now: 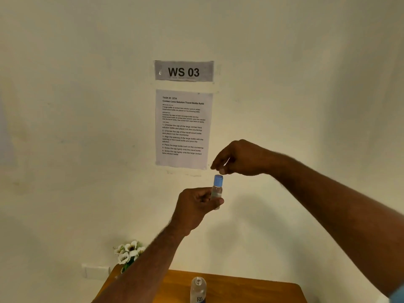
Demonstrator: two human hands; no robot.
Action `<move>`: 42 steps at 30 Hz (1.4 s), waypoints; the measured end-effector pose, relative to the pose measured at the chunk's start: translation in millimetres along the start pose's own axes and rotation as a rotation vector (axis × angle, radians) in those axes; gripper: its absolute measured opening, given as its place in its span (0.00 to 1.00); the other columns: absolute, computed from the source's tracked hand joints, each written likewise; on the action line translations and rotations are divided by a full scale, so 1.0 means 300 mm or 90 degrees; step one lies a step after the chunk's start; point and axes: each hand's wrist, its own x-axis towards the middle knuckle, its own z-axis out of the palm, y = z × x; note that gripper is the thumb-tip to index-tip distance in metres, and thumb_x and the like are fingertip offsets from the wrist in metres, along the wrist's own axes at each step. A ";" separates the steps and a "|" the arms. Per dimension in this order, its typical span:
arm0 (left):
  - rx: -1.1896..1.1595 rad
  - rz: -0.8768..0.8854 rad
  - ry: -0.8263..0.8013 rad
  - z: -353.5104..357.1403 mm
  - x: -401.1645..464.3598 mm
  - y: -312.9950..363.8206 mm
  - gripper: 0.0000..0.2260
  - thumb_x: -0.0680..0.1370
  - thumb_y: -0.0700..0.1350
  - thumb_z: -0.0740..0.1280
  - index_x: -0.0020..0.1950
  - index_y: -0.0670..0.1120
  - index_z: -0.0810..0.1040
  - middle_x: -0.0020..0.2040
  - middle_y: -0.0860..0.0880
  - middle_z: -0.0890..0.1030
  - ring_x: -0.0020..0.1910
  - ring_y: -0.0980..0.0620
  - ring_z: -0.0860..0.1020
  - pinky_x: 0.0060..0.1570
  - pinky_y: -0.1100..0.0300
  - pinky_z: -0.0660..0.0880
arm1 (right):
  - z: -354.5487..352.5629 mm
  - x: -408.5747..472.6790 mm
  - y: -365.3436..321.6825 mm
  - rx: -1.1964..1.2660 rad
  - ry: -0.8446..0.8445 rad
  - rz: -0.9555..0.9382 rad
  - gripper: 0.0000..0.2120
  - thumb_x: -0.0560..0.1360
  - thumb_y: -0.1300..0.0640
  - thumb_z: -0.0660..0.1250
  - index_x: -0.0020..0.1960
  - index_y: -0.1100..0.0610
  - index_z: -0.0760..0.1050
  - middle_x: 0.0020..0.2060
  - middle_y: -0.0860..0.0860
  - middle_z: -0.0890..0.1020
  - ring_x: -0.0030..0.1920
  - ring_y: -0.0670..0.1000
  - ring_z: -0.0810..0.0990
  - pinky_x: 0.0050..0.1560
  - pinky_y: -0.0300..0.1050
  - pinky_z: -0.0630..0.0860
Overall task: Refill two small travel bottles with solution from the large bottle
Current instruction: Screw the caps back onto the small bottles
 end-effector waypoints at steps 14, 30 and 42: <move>-0.038 0.002 -0.007 -0.019 -0.019 0.012 0.11 0.71 0.45 0.79 0.52 0.45 0.87 0.41 0.46 0.88 0.41 0.45 0.86 0.54 0.47 0.83 | 0.015 -0.028 -0.066 -0.018 0.014 -0.009 0.09 0.74 0.54 0.74 0.54 0.48 0.84 0.48 0.42 0.86 0.42 0.37 0.82 0.52 0.37 0.77; -0.055 -0.014 -0.026 -0.021 -0.050 0.011 0.10 0.71 0.43 0.79 0.51 0.44 0.88 0.42 0.41 0.87 0.42 0.43 0.86 0.49 0.54 0.83 | 0.101 -0.048 -0.058 -0.097 0.004 0.049 0.11 0.73 0.53 0.74 0.55 0.51 0.83 0.46 0.47 0.86 0.46 0.46 0.81 0.53 0.43 0.77; -0.060 0.009 -0.014 -0.008 -0.083 -0.073 0.09 0.71 0.47 0.80 0.50 0.54 0.88 0.36 0.52 0.86 0.39 0.51 0.85 0.53 0.45 0.83 | 0.339 -0.091 -0.023 0.065 0.196 0.165 0.13 0.74 0.48 0.71 0.58 0.49 0.81 0.48 0.44 0.84 0.47 0.46 0.80 0.48 0.40 0.72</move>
